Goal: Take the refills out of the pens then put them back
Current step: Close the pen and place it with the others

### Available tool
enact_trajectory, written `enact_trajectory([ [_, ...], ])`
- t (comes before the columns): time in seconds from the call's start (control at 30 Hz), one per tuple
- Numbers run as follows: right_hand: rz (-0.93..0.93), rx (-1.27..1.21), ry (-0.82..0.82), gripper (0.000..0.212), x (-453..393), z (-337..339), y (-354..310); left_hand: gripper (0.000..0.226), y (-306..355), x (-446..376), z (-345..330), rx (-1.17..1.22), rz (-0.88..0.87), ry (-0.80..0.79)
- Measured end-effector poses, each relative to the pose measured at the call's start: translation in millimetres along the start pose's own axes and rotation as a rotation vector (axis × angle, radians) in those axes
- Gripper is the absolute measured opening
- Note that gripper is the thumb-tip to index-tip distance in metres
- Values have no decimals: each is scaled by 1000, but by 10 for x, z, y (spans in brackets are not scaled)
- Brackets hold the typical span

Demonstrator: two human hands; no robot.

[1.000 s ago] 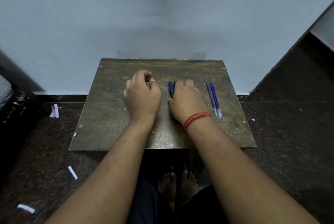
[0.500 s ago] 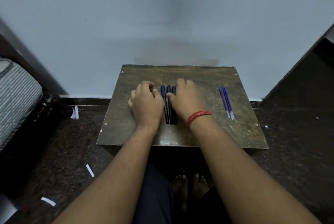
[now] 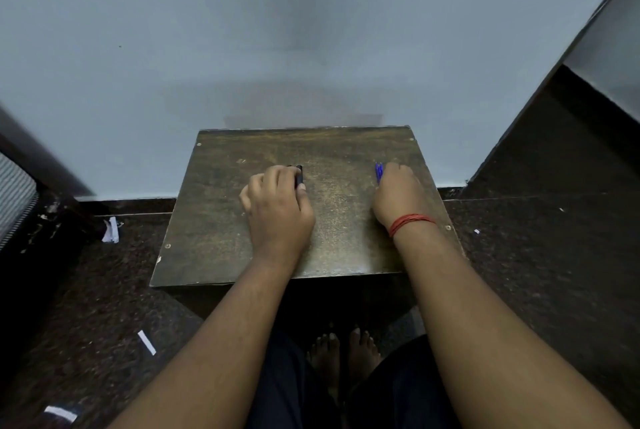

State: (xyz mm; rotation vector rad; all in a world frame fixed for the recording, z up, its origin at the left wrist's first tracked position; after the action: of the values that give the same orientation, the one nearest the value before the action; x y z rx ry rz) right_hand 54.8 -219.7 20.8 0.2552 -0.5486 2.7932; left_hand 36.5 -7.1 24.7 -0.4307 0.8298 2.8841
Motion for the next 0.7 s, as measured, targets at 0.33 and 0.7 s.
enact_trajectory([
  [0.33,129,-8,-33,28,96,-289,-497,21,-103,-46,19,19,61,22],
  [0.7,152,-69,-24,25,94,-280,-516,21,-55,-43,-15,-46,12,5],
])
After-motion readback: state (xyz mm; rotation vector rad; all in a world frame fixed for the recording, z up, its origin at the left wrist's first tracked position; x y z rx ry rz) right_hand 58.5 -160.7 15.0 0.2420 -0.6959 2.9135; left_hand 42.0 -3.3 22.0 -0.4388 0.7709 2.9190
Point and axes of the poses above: each hand's wrist, its own x-axis away from the middle knuckle, its own z-axis out of the back of the hand, y = z × x, the point moved 7 cm from there along -x, towards the middle knuckle, and after that the axes turned 14 degrees about -y, right-handed, at the moved point
